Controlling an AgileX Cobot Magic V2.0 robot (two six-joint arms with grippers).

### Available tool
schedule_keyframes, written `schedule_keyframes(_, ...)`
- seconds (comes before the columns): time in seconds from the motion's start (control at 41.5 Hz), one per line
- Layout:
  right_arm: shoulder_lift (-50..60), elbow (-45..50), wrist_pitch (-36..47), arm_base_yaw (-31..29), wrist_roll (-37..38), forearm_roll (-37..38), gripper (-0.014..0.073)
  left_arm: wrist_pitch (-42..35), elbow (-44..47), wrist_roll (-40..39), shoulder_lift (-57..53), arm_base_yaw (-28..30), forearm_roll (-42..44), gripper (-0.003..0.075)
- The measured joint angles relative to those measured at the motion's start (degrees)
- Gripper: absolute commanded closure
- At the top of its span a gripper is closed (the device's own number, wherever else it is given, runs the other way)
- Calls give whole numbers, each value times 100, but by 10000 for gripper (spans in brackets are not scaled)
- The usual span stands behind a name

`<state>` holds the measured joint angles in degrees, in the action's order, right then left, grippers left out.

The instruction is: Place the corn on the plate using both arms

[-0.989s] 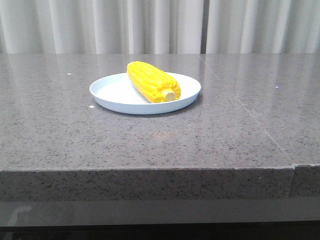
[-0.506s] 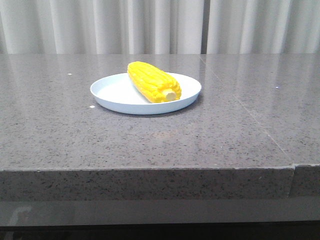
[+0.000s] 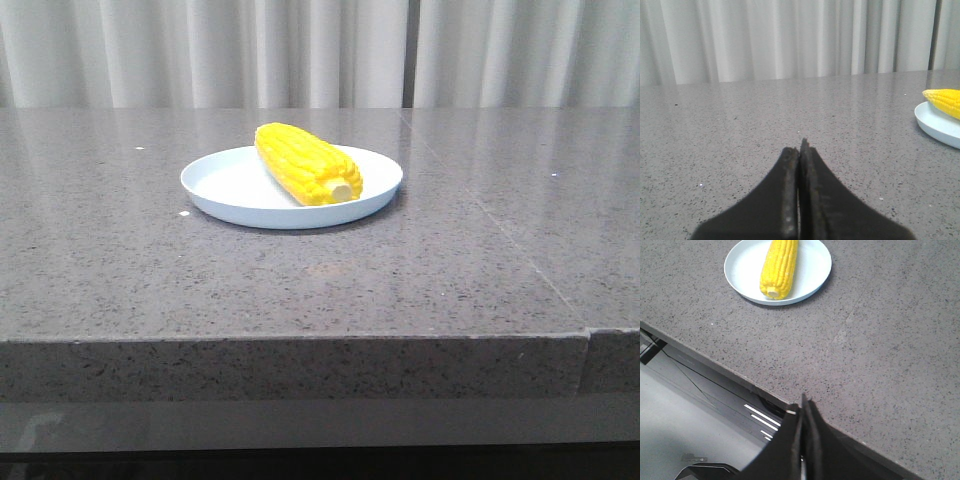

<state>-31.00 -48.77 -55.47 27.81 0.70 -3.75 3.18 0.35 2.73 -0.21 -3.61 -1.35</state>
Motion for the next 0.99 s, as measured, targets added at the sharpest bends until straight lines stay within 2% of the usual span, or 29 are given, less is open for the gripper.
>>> schedule_keyframes(0.217, 304, 266, 212, -197, 0, 141, 662, -11, 0, 0, 0, 0, 0, 741)
schedule_keyframes(0.313, 704, 696, 757, -584, 0, 191, 662, -11, 0, 0, 0, 0, 0, 741)
schedule_keyframes(0.506, 1721, 2252, 2438, -1646, 0, 211, 662, -11, 0, 0, 0, 0, 0, 741)
schedule_keyframes(0.627, 2397, 3258, 3208, -2142, 0, 211, 662, -11, 0, 0, 0, 0, 0, 741)
schedule_keyframes(0.844, 3134, 4663, 4275, -2694, -9, -159, 662, -11, 0, 0, 0, 0, 0, 740)
schedule_keyframes(0.989, 3158, 5023, 4854, -2759, -9, -292, 662, -11, 0, 0, 0, 0, 0, 740)
